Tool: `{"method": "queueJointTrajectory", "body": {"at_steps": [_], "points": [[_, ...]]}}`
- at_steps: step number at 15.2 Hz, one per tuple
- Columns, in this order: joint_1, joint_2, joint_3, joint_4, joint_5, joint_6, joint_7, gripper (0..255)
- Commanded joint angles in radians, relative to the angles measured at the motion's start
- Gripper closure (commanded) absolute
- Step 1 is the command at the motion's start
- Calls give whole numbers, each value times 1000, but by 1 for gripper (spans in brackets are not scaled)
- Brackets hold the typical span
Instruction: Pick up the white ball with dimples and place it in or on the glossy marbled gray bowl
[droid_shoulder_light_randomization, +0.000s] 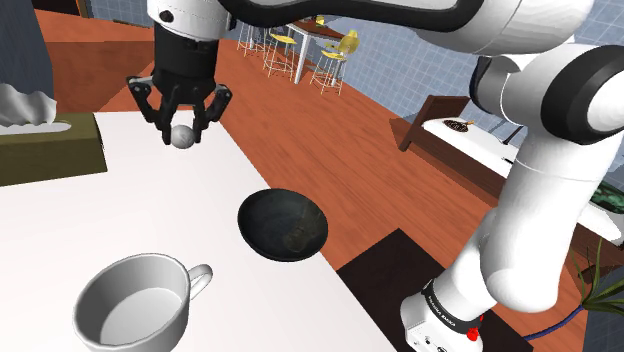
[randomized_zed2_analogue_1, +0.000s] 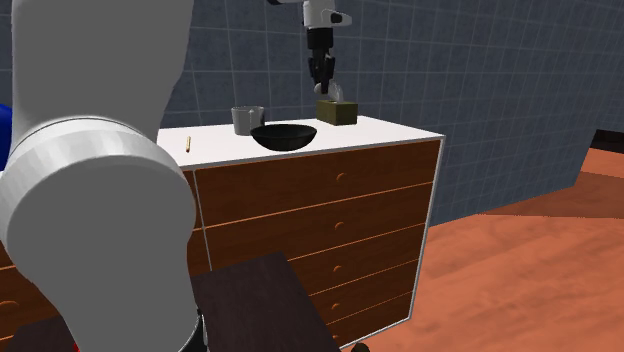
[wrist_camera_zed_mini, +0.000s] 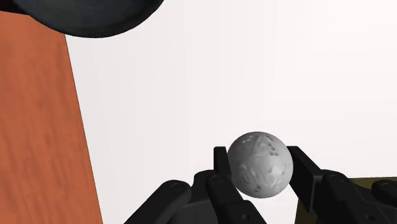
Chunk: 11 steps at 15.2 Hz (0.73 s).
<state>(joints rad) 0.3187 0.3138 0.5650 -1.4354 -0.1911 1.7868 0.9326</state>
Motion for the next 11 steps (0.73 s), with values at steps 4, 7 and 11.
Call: {"method": "queueJointTrajectory", "body": {"at_steps": [4, 7, 11], "points": [[-79, -249, 15, -293, 135, 83, -55, 255], [-95, -395, 4, -439, 220, 107, -101, 255], [-83, -581, -30, -608, 320, 111, -161, 255]]}}
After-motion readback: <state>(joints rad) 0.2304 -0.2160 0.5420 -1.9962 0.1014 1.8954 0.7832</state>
